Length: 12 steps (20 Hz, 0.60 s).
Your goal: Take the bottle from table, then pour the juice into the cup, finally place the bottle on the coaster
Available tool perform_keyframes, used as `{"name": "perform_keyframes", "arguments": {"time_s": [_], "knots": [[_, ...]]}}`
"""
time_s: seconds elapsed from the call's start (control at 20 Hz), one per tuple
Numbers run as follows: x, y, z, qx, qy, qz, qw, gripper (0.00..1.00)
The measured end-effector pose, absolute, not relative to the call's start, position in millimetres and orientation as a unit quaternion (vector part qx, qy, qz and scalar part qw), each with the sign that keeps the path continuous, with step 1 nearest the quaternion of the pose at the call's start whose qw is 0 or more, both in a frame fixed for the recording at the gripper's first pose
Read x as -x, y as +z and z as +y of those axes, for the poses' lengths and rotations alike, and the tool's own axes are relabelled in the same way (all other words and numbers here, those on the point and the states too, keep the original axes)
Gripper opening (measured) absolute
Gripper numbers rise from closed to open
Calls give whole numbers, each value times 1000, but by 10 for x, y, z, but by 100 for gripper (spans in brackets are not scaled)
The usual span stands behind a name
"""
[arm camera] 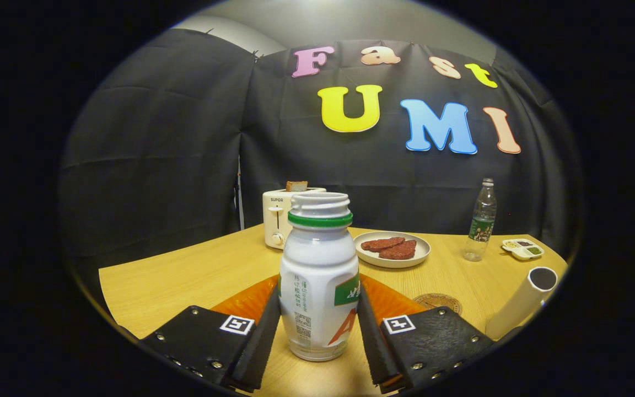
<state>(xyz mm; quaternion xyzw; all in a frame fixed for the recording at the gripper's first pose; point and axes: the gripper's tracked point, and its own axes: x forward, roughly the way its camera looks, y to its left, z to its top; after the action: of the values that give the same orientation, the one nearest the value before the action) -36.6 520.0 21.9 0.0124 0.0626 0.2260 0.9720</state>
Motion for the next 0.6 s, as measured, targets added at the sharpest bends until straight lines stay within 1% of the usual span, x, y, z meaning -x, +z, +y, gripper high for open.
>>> {"name": "perform_keyframes", "arguments": {"time_s": [0.15, 0.2, 0.3, 0.4, 0.6], "knots": [[325, 226, 5175, -24, 213, 65, 975, 69], [314, 232, 5133, -30, 204, 64, 976, 67], [284, 235, 5110, -53, 201, 62, 976, 64], [316, 247, 5077, -102, 209, 62, 971, 63], [311, 349, 4981, -208, 223, 54, 951, 63]]}}
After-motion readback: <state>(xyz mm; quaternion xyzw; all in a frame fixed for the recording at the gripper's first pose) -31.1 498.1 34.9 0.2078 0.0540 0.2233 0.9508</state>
